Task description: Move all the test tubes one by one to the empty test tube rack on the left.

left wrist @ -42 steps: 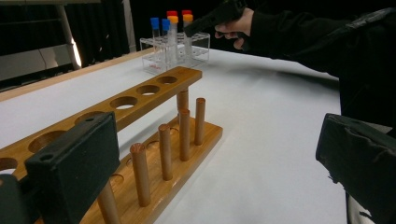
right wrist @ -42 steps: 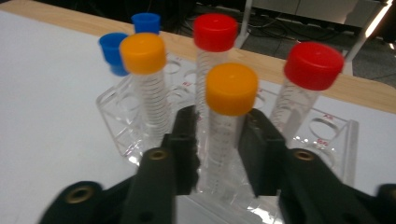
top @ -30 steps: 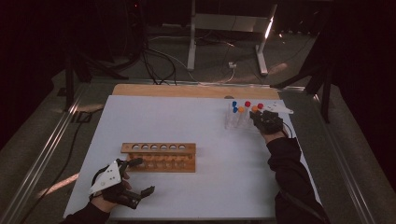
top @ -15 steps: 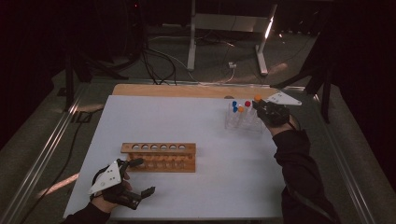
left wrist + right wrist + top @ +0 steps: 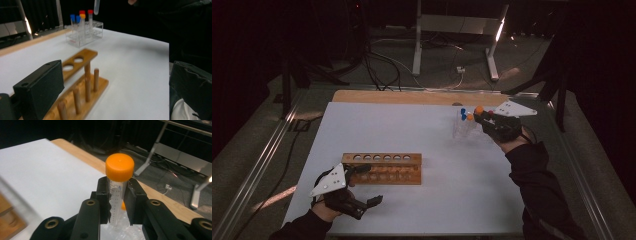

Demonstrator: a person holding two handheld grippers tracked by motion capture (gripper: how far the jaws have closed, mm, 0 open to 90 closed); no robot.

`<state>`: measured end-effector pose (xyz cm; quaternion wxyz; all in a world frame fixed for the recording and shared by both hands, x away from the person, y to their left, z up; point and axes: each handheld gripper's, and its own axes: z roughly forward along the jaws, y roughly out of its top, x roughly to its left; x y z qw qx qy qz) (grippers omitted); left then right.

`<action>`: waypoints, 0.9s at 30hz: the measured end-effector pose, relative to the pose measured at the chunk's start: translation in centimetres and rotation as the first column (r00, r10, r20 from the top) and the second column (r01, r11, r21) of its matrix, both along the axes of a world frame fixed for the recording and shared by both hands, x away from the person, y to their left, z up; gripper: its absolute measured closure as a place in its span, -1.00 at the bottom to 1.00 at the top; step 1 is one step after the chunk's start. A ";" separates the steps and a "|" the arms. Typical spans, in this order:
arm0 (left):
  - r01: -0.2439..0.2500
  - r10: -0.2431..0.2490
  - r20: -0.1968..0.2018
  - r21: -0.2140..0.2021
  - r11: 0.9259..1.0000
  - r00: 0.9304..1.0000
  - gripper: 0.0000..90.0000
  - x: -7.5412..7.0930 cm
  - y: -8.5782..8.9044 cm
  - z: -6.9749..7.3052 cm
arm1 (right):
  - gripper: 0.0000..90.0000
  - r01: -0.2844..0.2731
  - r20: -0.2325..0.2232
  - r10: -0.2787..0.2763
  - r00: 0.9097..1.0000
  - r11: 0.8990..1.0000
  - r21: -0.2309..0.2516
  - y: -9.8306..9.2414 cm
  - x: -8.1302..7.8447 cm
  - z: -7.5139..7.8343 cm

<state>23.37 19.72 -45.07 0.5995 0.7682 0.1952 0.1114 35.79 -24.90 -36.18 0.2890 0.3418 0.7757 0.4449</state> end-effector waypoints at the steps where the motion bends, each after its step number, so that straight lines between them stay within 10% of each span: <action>1: 0.009 -0.009 -0.011 -0.001 1.000 1.000 -0.99 0.1 -0.2 0.5 | 0.66 0.000 0.000 0.000 1.000 1.000 0.000 0.0 0.0 0.0; 10: 0.019 -0.022 -0.042 -0.075 0.997 0.999 -0.99 2.3 -1.3 4.4 | 0.66 -0.144 -0.025 0.143 0.989 0.990 -0.004 2.2 -2.6 -0.5; 27: 0.090 -0.090 -0.010 0.013 0.996 0.996 -0.99 4.6 -6.5 7.6 | 0.66 -0.346 -0.069 0.348 0.935 0.937 0.036 6.8 -6.2 -1.6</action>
